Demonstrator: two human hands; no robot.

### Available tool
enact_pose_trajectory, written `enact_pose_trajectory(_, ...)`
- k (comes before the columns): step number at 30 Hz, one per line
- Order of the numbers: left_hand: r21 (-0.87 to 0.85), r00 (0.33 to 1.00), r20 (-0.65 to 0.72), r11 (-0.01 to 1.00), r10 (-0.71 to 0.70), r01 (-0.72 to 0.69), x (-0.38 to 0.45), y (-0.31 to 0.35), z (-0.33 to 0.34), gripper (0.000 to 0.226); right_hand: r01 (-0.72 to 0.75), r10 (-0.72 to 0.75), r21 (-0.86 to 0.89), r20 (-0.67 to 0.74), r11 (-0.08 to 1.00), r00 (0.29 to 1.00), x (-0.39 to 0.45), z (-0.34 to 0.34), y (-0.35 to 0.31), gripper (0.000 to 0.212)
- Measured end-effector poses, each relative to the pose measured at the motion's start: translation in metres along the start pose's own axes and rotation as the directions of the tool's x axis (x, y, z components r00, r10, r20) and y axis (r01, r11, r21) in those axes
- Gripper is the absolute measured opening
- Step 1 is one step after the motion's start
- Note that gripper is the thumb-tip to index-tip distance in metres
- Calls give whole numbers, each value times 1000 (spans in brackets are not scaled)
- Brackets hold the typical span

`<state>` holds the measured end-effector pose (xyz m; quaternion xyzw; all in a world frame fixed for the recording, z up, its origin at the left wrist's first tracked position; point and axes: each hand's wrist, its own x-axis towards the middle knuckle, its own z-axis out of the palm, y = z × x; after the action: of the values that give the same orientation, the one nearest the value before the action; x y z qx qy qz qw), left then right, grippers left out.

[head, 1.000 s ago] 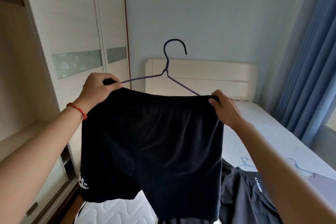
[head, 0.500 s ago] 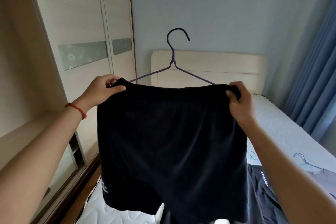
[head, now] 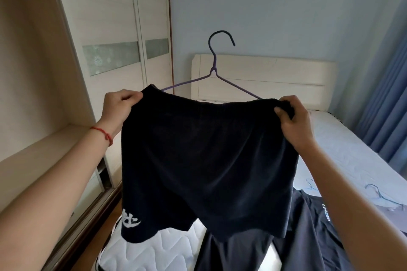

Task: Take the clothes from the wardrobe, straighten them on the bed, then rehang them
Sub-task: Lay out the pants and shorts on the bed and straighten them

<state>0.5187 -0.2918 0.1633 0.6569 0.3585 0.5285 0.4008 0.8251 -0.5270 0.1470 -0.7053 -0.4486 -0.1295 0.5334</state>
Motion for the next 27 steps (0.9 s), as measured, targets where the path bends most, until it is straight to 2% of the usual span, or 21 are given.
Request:
enact_pose_trajectory(1, 4, 998, -56, 1000, 24, -24, 1, 0, 2, 8, 38, -37, -37, 19, 999, 999, 0, -1, -2, 12)
enact_pose_trajectory(3, 63, 980, -175, 994, 94, -84, 3, -1, 4, 19, 112, -106, -111, 60, 987, 993, -1, -2, -6, 14)
enact_pose_trajectory(5, 187, 932, -284, 966, 225, -177, 5, -3, 4, 21, 171, -157, -168, 92, 971, 983, -3, -1, -10, 15)
enact_pose_trajectory(7, 306, 870, -328, 913, 369, -271, 6, -1, 4, 23, 226, -212, -200, 89, 953, 973, -4, 0, -12, 13)
enact_pose_trajectory(11, 436, 831, -297, 842, 470, -319, 1, 8, 5, 24, 227, -242, -218, -45, 949, 969, -4, 1, -11, 10)
enact_pose_trajectory(14, 471, 811, -162, 766, 562, -437, -11, 14, 8, 20, 143, -165, -247, -74, 958, 983, 1, -1, -10, 11)
enact_pose_trajectory(15, 438, 829, -86, 768, 553, -467, -13, 13, 6, 17, 119, -141, -246, -73, 962, 987, 3, -3, -11, 11)
enact_pose_trajectory(17, 321, 901, 18, 851, 433, -415, -8, 9, -7, 14, 73, -91, -204, -83, 976, 992, 5, -9, -12, 11)
enact_pose_trajectory(20, 146, 970, -21, 960, 244, -238, 8, 1, -25, 20, 49, -60, -91, -128, 995, 990, 12, -19, -10, 10)
enact_pose_trajectory(21, 108, 985, 19, 979, 172, -174, 13, -2, -26, 19, 40, -49, -69, -125, 997, 991, 15, -20, -10, 10)
enact_pose_trajectory(24, -73, 966, 250, 994, -62, 83, 12, -2, -14, 25, 24, -28, -39, -94, 999, 995, 23, -20, -7, 10)
enact_pose_trajectory(27, -139, 934, 331, 972, -135, 190, 13, -1, -6, 31, 18, -20, -21, -93, 1000, 995, 25, -19, -5, 10)
